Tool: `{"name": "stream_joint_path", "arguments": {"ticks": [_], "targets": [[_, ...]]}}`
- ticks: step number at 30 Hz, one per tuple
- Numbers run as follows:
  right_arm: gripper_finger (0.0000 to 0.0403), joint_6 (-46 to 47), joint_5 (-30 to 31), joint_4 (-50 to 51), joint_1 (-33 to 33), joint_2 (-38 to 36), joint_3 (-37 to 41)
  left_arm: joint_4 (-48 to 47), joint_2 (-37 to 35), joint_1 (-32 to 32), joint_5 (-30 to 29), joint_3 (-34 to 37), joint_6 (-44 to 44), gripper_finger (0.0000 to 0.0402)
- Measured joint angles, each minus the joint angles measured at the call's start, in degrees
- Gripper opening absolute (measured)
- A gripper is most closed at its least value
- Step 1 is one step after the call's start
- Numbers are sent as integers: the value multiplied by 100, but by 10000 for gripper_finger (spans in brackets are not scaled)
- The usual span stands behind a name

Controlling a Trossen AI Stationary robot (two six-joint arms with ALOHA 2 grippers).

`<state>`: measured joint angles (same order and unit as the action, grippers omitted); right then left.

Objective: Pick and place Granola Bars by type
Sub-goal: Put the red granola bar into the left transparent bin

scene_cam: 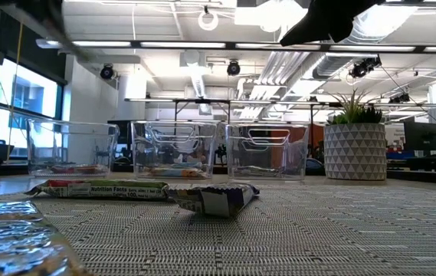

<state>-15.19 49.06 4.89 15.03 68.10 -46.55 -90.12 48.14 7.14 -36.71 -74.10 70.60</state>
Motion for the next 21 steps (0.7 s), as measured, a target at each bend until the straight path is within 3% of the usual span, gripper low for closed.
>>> {"name": "stream_joint_path", "arguments": {"ticks": [5, 12, 16, 21], "targets": [[197, 16, 0, 0, -2, 0, 0, 247, -692, 2, 9, 1546, 366, 42], [197, 16, -21, -1, -6, 0, -1, 2371, -980, 2, 11, 3312, -222, 52], [196, 16, -363, -5, -7, 2, -2, 2814, -805, 2, -213, 3842, -166, 88], [195, 9, -807, -29, -4, 2, 0, 2841, -578, 4, -566, 4021, 318, 135]]}}
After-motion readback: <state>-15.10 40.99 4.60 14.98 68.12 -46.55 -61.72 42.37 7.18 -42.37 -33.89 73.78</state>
